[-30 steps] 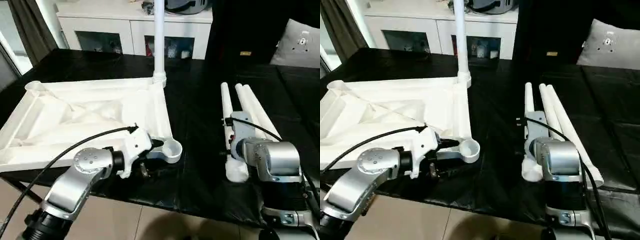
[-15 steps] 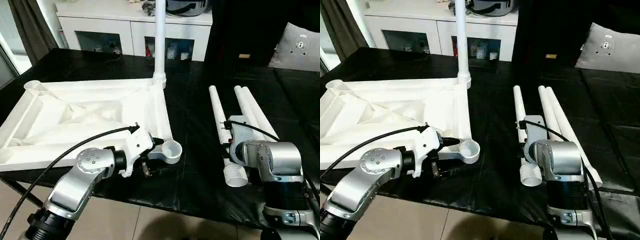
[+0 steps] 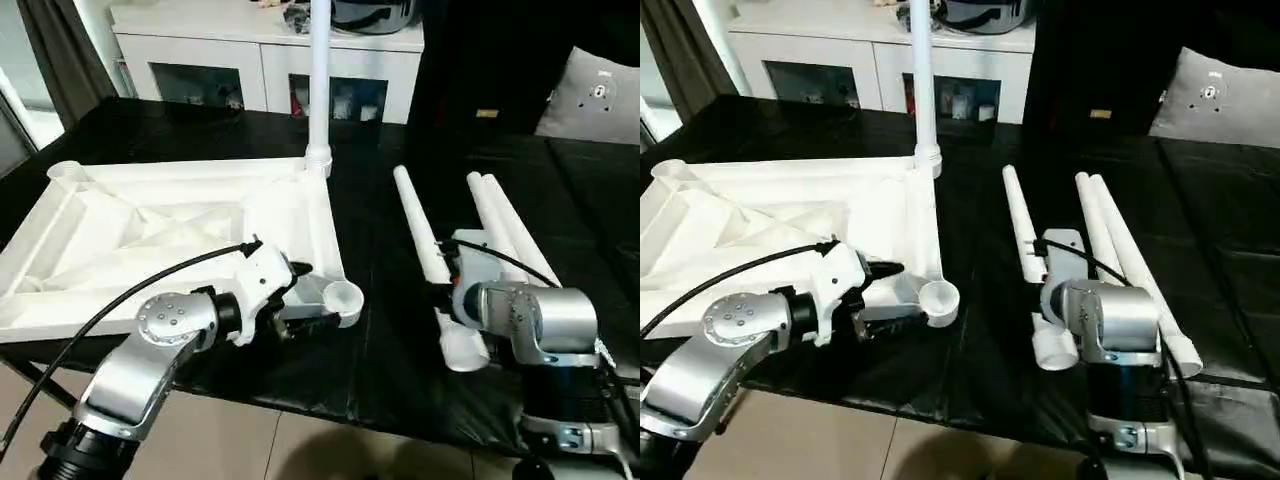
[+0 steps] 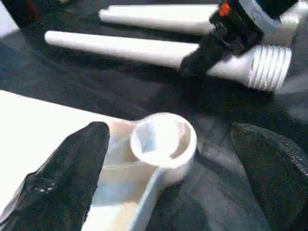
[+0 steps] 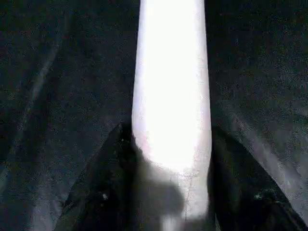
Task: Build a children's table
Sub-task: Pick table leg
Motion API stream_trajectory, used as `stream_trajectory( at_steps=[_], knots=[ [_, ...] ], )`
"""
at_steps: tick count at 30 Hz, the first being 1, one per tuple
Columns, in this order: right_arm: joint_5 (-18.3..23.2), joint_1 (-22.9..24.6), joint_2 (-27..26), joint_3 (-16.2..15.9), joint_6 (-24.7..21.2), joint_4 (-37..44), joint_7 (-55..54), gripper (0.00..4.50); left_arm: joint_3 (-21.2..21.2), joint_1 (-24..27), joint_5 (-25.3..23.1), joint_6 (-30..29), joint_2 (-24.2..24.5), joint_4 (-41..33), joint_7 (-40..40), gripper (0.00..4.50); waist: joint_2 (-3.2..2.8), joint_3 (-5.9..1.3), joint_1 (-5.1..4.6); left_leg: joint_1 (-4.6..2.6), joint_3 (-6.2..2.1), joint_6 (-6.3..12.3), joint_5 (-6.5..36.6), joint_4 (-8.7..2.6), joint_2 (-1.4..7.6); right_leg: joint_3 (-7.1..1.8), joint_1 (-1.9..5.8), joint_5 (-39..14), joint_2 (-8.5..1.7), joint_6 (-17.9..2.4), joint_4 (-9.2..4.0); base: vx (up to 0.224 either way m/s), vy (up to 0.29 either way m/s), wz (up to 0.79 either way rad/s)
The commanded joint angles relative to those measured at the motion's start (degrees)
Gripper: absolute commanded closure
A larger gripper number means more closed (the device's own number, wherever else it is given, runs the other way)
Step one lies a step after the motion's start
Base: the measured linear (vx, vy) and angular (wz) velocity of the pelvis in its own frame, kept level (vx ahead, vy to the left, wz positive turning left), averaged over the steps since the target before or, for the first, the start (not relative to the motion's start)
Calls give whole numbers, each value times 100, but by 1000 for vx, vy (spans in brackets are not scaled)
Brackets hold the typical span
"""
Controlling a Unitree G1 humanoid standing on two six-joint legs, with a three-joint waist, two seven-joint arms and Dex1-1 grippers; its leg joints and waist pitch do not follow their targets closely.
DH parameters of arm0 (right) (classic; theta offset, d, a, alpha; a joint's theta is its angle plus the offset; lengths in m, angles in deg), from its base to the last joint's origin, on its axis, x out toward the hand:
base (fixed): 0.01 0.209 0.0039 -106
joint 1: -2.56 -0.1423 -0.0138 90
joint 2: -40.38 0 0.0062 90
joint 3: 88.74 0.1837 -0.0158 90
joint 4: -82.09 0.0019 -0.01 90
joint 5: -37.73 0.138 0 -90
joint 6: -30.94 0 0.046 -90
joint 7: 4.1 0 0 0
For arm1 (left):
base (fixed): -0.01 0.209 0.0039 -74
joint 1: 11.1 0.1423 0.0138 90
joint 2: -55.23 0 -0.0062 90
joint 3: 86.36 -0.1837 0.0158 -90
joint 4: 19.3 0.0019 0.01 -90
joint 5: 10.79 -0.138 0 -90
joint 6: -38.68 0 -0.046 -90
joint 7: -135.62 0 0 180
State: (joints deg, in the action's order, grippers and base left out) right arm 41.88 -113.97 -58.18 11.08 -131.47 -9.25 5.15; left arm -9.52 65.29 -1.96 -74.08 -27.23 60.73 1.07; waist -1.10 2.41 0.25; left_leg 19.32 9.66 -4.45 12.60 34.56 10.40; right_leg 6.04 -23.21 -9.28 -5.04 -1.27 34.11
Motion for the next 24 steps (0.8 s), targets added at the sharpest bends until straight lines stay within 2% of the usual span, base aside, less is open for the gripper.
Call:
stream_trajectory(
  at_steps=[1,2,4,5,6,7,8,9,10,11,12,13,14,15,16,17,19,20,21,22,23,24],
  knots=[
    [86,65,-43,116,256,-106,-51,266,111,-117,-6,-15,-43,31,-117,0,38,-314,18,42,-53,-11,885,-407,159,-300,298,-2427,-285,-476,-491,0,0,0],
    [208,72,-120,287,770,-141,9,266,217,-284,-8,68,-287,173,-421,0,98,-309,15,67,-40,30,896,-404,157,-306,301,-2480,-294,-441,-498,0,0,0],
    [279,80,-151,360,1295,-181,89,266,317,-438,-14,105,-479,321,-711,0,107,-321,38,52,-43,38,854,-391,154,-292,295,-2524,-302,-415,-515,0,0,0],
    [301,85,-165,360,1702,-203,151,266,392,-558,-103,215,-598,458,-989,0,143,-319,37,71,-41,66,816,-396,158,-297,301,-2472,-299,-407,-513,0,0,0],
    [326,78,-174,356,1940,-212,207,266,480,-680,-159,264,-709,592,-1241,0,131,-324,45,77,-49,101,789,-393,159,-289,310,-2377,-298,-386,-498,0,0,0],
    [390,57,-207,401,2065,-214,261,266,566,-802,-198,294,-805,716,-1454,0,131,-324,45,77,-49,101,789,-393,159,-289,310,-2377,-298,-386,-498,0,0,0],
    [439,38,-234,439,2119,-220,289,266,621,-880,-217,304,-864,794,-1579,0,134,-332,47,87,-45,145,675,-383,150,-292,322,-2163,-283,-409,-485,0,0,0],
    [626,-21,-332,625,2173,-190,369,266,729,-1044,-206,357,-968,912,-1755,0,126,-335,50,98,-54,156,623,-385,154,-295,334,-2069,-289,-444,-461,0,0,0],
    [787,-62,-403,765,2290,-155,464,266,829,-1191,-138,341,-1060,984,-1846,0,132,-346,50,106,-50,215,537,-379,154,-301,341,-1871,-285,-518,-442,0,0,0],
    [922,-88,-453,867,2424,-120,561,266,920,-1322,-43,282,-1141,1030,-1895,0,106,-353,56,103,-52,233,494,-376,157,-304,344,-1760,-290,-576,-423,0,0,0],
    [994,-99,-480,906,2515,-94,626,266,982,-1399,50,229,-1186,1051,-1890,0,52,-392,84,127,-72,305,135,-357,174,-310,371,-1114,-294,-823,-320,0,0,0],
    [1030,-104,-487,925,2548,-77,663,266,1009,-1436,100,208,-1212,1058,-1884,0,82,-396,76,129,-58,348,32,-341,167,-309,366,-924,-283,-893,-319,0,0,0],
    [1161,-106,-515,954,2686,-13,825,266,1099,-1540,288,110,-1300,1074,-1821,0,48,-418,83,130,-50,432,-122,-316,167,-318,368,-532,-283,-1076,-272,0,0,0],
    [1258,-106,-534,974,2795,30,944,266,1164,-1616,423,38,-1367,1086,-1776,0,61,-423,96,140,-46,488,-183,-305,166,-318,370,-374,-282,-1147,-254,0,0,0],
    [1513,-81,-574,1000,2935,138,1205,266,1272,-1750,646,-47,-1482,1134,-1756,0,6,-421,127,150,-51,583,-250,-301,161,-315,379,-210,-289,-1270,-223,0,0,0],
    [1710,-53,-604,998,3033,225,1413,266,1363,-1852,824,-120,-1567,1179,-1757,0,14,-430,152,144,-36,678,-206,-286,161,-316,376,-153,-295,-1343,-231,0,0,0],
    [2075,0,-654,1006,3085,365,1772,266,1531,-2044,1095,-198,-1744,1260,-1838,0,44,-419,183,147,-23,747,-114,-288,162,-311,383,-230,-295,-1383,-249,0,0,0],
    [2382,45,-690,1019,3031,480,2088,266,1681,-2228,1318,-253,-1903,1327,-1914,0,43,-403,228,139,-24,801,10,-298,172,-300,383,-437,-301,-1393,-285,0,0,0],
    [2503,68,-699,1018,3017,521,2240,266,1751,-2330,1404,-272,-1978,1368,-1936,0,77,-394,259,135,-30,784,82,-309,195,-295,381,-614,-308,-1367,-292,0,0,0],
    [2627,98,-708,999,2959,563,2402,266,1848,-2446,1584,-364,-2069,1404,-1947,0,76,-389,261,136,-33,763,87,-314,196,-293,383,-688,-306,-1334,-302,0,0,0],
    [2732,123,-708,981,2921,592,2525,266,1925,-2537,1729,-444,-2138,1430,-1958,0,110,-367,267,130,-17,711,201,-321,191,-292,375,-942,-307,-1270,-330,0,0,0],
    [2802,150,-706,941,2899,616,2630,266,1997,-2608,1865,-518,-2213,1424,-1999,0,112,-368,286,125,-19,678,227,-322,192,-292,380,-1042,-316,-1236,-342,0,0,0]
  ],
)
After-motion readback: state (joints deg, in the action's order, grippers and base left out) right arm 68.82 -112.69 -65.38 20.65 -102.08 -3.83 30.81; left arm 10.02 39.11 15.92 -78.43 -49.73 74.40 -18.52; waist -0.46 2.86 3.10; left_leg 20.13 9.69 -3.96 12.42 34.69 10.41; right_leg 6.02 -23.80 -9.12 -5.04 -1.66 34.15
